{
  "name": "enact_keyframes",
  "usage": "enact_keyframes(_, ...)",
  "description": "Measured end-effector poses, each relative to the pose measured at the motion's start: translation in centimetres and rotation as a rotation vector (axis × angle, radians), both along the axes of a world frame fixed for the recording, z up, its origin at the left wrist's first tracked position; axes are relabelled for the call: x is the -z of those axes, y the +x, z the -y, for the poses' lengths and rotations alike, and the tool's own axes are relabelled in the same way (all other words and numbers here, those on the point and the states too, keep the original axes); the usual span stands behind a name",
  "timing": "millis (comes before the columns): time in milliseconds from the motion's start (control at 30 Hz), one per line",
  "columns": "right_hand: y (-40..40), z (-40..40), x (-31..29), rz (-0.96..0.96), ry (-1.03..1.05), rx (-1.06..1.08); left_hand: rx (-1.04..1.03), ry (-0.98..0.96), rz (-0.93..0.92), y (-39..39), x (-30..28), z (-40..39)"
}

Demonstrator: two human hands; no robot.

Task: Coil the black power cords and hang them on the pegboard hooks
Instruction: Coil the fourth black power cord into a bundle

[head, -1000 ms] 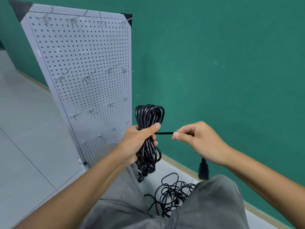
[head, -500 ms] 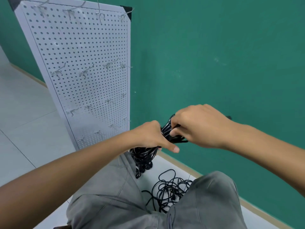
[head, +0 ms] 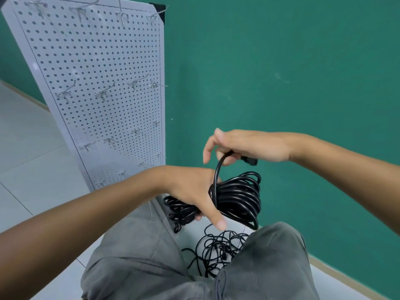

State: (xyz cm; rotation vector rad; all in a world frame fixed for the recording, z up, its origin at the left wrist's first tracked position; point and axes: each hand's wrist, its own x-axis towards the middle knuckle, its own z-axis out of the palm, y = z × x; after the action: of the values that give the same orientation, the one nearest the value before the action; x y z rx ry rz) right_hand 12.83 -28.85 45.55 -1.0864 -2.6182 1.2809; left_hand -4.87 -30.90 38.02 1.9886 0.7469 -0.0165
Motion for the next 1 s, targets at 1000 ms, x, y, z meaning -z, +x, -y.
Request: enact_keyframes(1000,3.2,3.0,8.0,-0.613,-0.082,0.291,-0.235,-0.909,1.027,0.3,4.5,3.6)
